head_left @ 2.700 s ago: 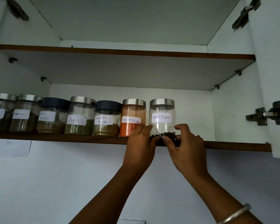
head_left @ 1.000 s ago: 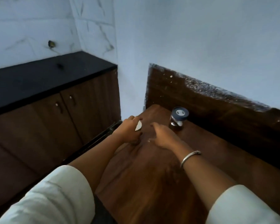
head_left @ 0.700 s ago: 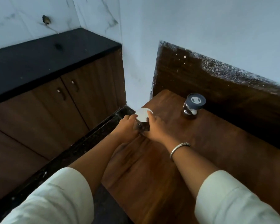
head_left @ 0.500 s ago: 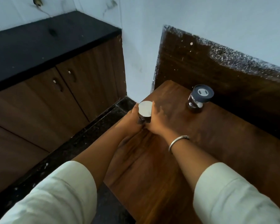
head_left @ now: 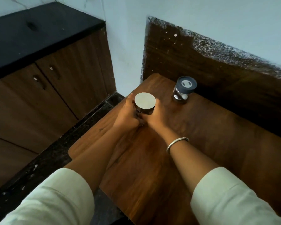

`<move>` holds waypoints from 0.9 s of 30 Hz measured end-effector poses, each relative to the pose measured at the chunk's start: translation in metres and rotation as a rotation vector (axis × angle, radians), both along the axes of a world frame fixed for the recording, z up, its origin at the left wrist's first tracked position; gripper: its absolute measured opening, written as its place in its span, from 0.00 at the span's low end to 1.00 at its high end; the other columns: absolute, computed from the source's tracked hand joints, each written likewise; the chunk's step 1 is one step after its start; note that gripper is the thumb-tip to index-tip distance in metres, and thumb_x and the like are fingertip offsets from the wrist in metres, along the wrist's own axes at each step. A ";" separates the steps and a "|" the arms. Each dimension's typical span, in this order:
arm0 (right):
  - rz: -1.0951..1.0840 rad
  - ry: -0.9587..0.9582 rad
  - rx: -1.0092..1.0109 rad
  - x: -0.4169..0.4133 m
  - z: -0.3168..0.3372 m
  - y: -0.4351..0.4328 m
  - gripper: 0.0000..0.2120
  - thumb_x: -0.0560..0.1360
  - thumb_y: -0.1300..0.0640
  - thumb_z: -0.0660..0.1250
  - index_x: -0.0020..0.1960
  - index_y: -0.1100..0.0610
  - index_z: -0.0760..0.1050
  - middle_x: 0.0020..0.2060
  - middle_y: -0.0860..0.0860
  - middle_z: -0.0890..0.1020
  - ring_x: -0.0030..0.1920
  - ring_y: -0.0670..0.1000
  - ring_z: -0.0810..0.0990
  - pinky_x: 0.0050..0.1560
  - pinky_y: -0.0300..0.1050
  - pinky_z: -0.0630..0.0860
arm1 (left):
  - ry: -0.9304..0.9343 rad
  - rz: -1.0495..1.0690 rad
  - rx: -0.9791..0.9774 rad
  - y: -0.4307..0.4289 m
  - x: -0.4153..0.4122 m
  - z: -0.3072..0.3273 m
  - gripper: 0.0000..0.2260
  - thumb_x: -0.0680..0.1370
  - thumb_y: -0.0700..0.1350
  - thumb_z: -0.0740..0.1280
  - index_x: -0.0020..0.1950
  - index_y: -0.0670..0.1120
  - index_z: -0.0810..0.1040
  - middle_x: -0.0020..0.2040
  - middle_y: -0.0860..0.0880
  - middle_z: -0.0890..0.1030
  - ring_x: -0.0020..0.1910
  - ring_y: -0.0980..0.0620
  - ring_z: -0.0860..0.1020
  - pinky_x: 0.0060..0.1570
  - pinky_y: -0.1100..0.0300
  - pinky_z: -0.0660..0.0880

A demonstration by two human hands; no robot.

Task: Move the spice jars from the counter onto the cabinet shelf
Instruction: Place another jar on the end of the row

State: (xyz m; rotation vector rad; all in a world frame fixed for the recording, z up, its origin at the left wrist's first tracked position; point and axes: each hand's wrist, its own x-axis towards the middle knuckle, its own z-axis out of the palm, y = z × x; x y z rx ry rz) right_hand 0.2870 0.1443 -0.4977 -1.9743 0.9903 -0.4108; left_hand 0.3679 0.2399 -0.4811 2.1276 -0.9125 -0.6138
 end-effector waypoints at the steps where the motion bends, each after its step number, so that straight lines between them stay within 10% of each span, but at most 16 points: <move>1: -0.030 -0.026 -0.002 -0.011 0.006 -0.003 0.41 0.62 0.47 0.78 0.68 0.57 0.64 0.63 0.54 0.75 0.63 0.53 0.74 0.59 0.45 0.75 | -0.004 -0.003 -0.033 -0.005 -0.009 0.001 0.51 0.65 0.39 0.76 0.76 0.53 0.45 0.73 0.46 0.65 0.72 0.46 0.65 0.68 0.52 0.67; 8: -0.258 -0.245 0.034 -0.102 0.046 -0.014 0.38 0.59 0.42 0.77 0.63 0.53 0.66 0.60 0.51 0.72 0.56 0.49 0.76 0.51 0.42 0.79 | -0.019 -0.156 -0.294 -0.029 -0.095 0.019 0.55 0.63 0.42 0.78 0.77 0.48 0.42 0.76 0.46 0.59 0.72 0.54 0.61 0.62 0.72 0.64; 14: -0.377 -0.336 -0.044 -0.195 0.080 -0.016 0.33 0.67 0.44 0.73 0.66 0.52 0.64 0.61 0.48 0.72 0.57 0.45 0.75 0.45 0.32 0.75 | 0.092 -0.307 -0.463 -0.058 -0.179 0.044 0.55 0.61 0.51 0.77 0.76 0.53 0.41 0.75 0.48 0.58 0.71 0.50 0.66 0.63 0.47 0.74; 19: -0.322 -0.510 0.084 -0.275 0.111 -0.018 0.22 0.76 0.53 0.66 0.67 0.53 0.65 0.54 0.43 0.76 0.50 0.37 0.78 0.43 0.28 0.75 | 0.341 -0.428 -0.542 -0.074 -0.245 0.076 0.50 0.68 0.33 0.74 0.77 0.46 0.41 0.60 0.63 0.66 0.51 0.75 0.75 0.47 0.74 0.74; 27: -0.484 -0.647 0.099 -0.356 0.133 -0.011 0.15 0.76 0.55 0.66 0.61 0.54 0.70 0.47 0.43 0.78 0.44 0.36 0.80 0.39 0.29 0.76 | 0.327 -0.617 -0.531 -0.085 -0.318 0.099 0.46 0.71 0.42 0.71 0.77 0.50 0.41 0.69 0.49 0.65 0.64 0.55 0.72 0.60 0.55 0.76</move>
